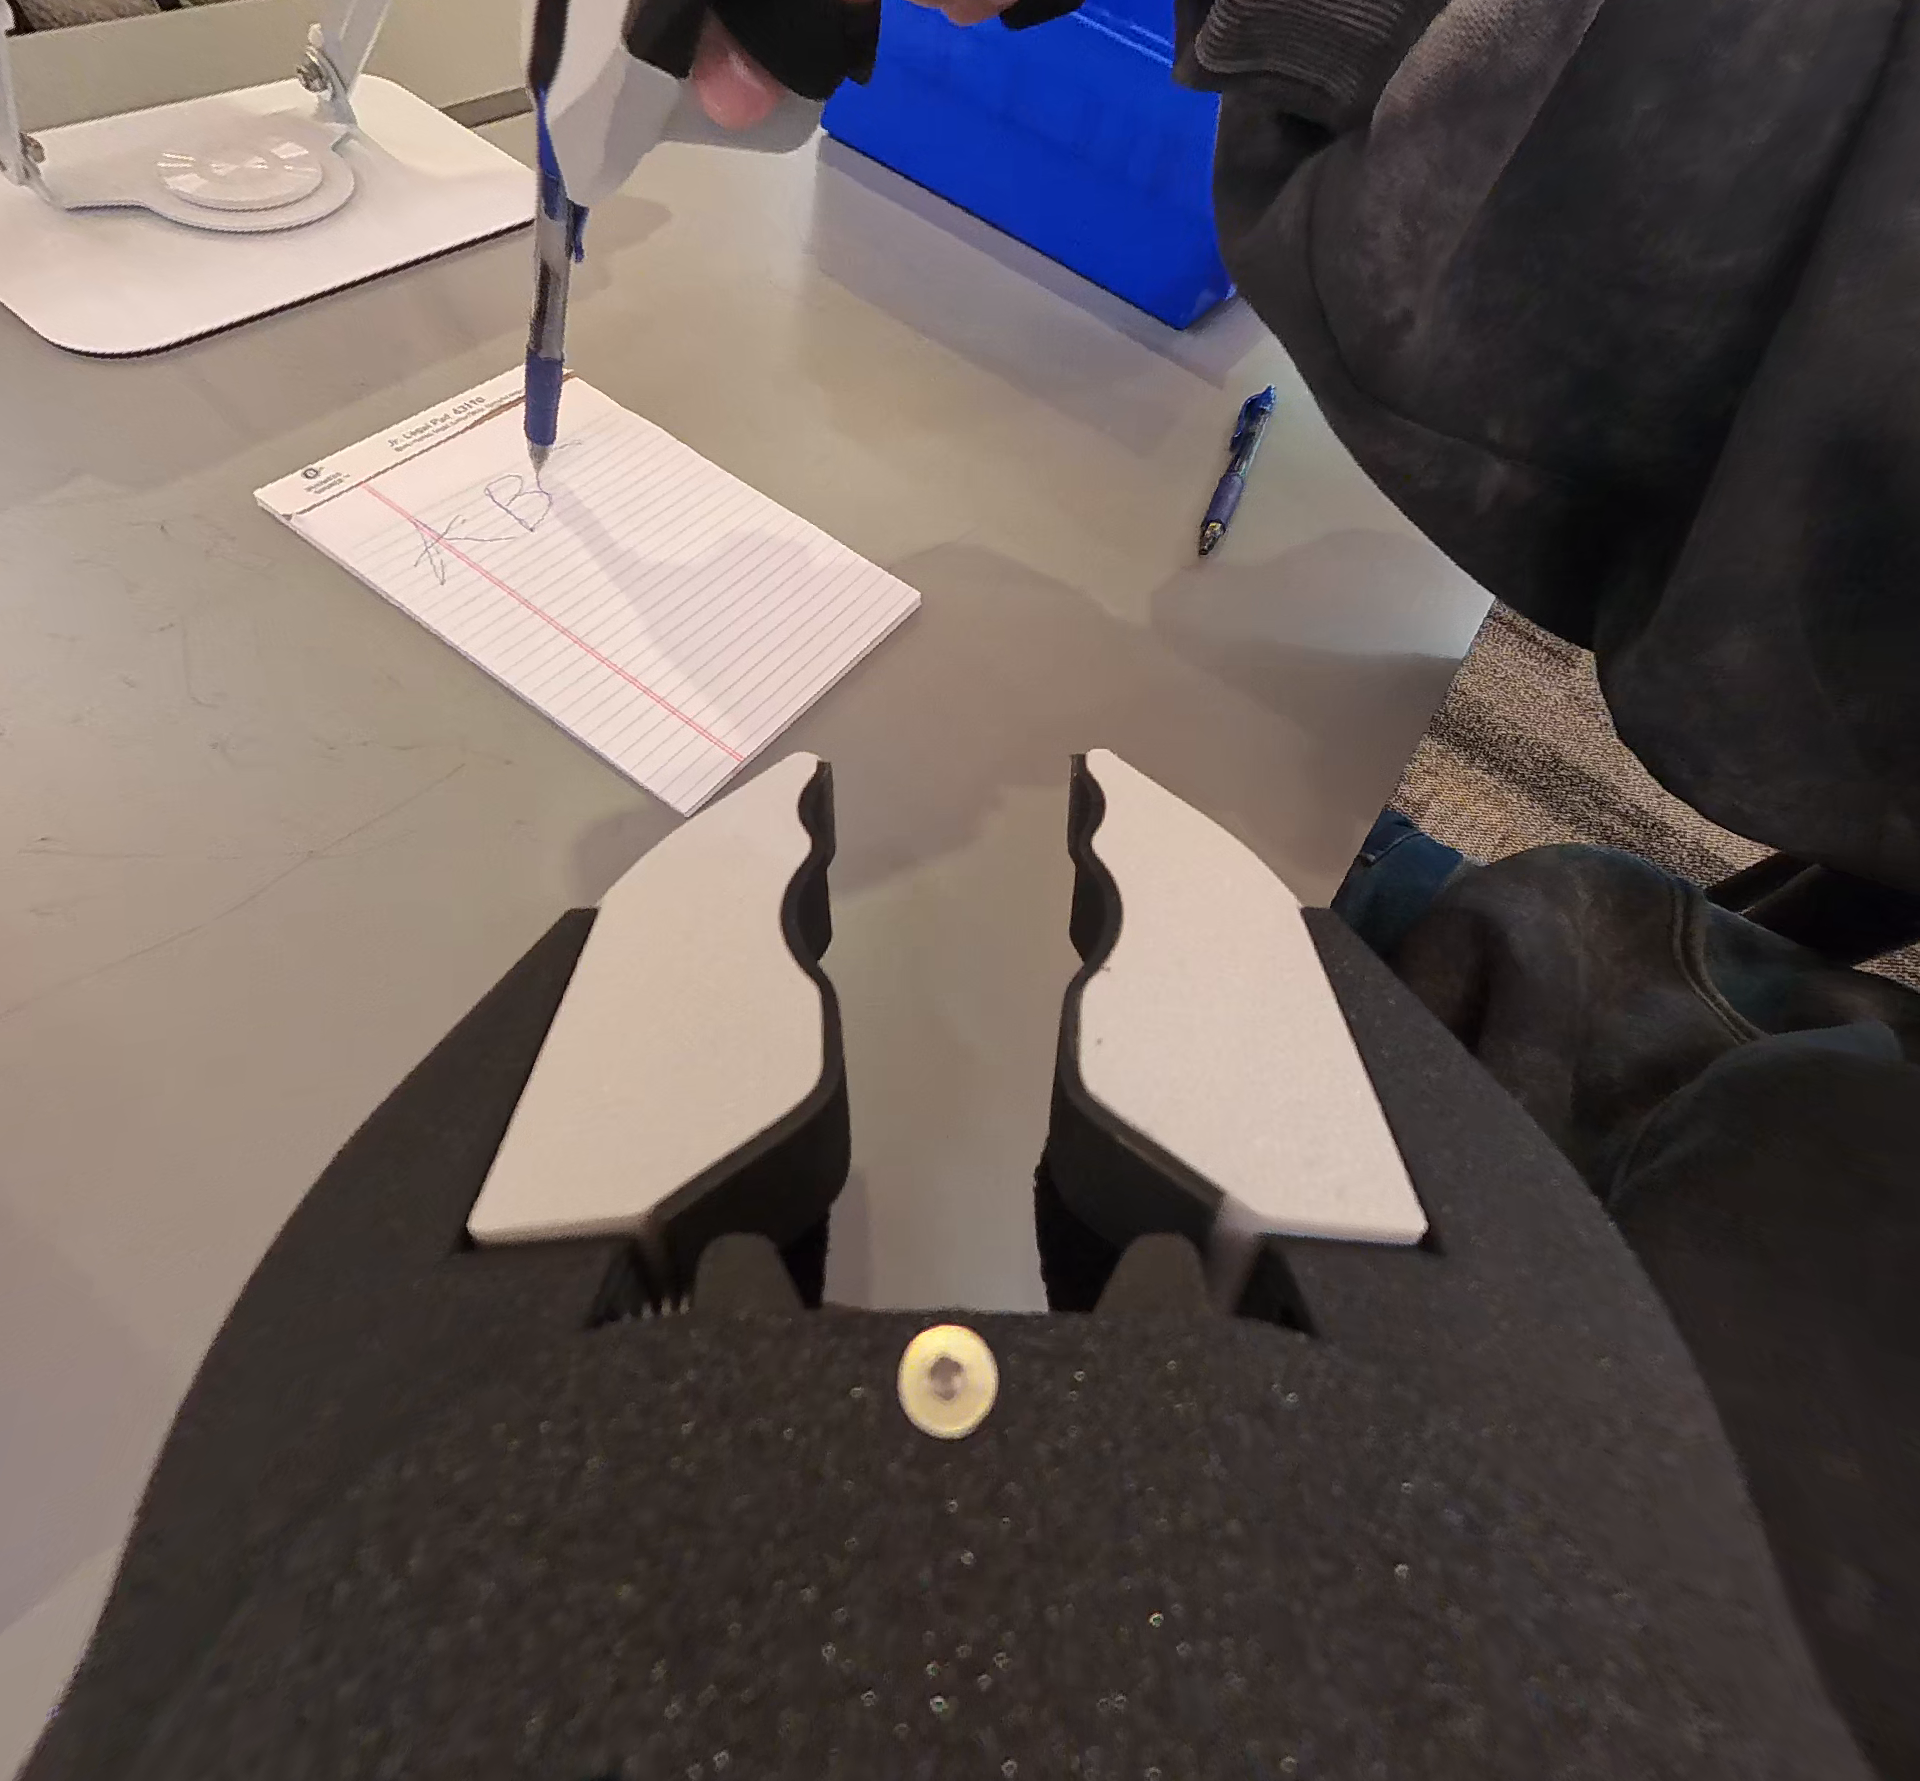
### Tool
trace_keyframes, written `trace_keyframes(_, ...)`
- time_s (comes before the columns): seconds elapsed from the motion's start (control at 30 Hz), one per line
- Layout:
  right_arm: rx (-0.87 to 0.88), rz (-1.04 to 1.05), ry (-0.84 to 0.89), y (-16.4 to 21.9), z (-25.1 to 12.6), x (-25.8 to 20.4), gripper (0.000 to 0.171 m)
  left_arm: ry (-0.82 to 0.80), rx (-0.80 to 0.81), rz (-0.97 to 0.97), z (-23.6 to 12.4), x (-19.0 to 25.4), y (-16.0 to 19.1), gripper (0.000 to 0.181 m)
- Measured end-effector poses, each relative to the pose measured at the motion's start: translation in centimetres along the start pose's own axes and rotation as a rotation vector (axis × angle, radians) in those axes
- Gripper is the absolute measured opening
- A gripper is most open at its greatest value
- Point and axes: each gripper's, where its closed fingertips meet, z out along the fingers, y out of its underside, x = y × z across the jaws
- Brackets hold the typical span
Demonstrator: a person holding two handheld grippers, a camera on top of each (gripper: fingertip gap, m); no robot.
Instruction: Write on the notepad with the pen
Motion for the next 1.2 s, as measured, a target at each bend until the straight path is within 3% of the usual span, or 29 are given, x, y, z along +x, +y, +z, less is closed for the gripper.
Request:
trace_keyframes(0.83,-0.046,-0.005,0.01,3.2,-2.5,-1.2,0.011,0.001,-0.009,0.028,0.3,1.1,-0.1,0.043)
trace_keyframes(0.97,0.035,-0.01,-0.04,2.3,-4.6,-2.4,0.011,-0.028,-0.002,0.017,0.7,-0.5,-0.6,0.043)
trace_keyframes(1.2,0.132,-0.049,-0.116,1.3,-7.8,-4.6,0.011,-0.128,-0.03,0.065,2.5,-7.3,-3.9,0.046)
